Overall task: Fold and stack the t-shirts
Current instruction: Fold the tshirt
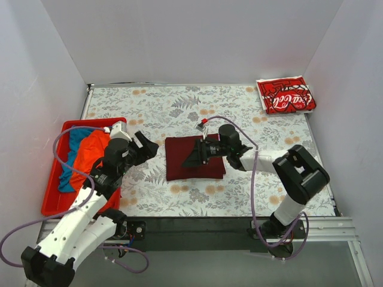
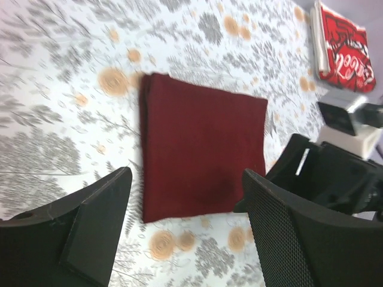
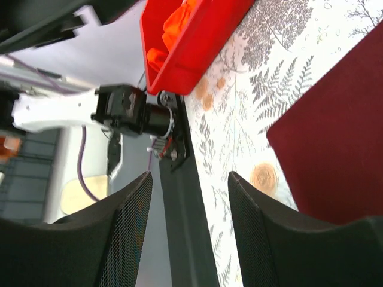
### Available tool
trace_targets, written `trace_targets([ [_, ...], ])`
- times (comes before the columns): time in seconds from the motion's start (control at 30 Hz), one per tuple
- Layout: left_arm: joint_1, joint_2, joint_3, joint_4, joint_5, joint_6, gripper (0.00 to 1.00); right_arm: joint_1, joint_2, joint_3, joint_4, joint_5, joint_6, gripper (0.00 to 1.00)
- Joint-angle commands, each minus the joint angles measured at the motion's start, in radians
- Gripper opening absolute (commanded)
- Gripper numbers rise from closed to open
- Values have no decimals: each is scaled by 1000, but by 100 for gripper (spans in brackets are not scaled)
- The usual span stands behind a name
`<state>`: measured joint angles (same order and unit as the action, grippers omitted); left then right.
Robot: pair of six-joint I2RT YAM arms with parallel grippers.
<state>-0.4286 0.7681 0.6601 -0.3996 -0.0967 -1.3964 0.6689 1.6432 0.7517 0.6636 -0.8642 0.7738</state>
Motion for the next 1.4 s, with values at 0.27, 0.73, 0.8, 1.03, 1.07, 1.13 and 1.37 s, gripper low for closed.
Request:
trace_targets([
  [0.27, -2, -168, -57, 2, -136, 194, 72, 47, 440, 14, 337, 169, 263, 59],
  [0.73, -2, -23, -34, 13, -22, 246, 75, -6, 63, 0, 60, 215, 118, 59],
  [0.8, -6, 29, -16, 4, 5, 246, 75, -38, -29, 0, -62, 258, -11, 59],
  [1.03, -183, 172, 61, 5, -46, 261, 71, -245, -311, -31, -597, 500, -330, 60],
  [1.07, -218, 195, 85, 7, -84, 261, 71, -259, -334, -6, -722, 558, -370, 62],
  [1.13, -312, 281, 108, 11, -129, 261, 71, -305, -388, 14, -813, 602, -459, 63],
  [1.37, -562, 555, 257, 36, -300, 302, 70, -452, -536, -81, -915, 611, -487, 75],
])
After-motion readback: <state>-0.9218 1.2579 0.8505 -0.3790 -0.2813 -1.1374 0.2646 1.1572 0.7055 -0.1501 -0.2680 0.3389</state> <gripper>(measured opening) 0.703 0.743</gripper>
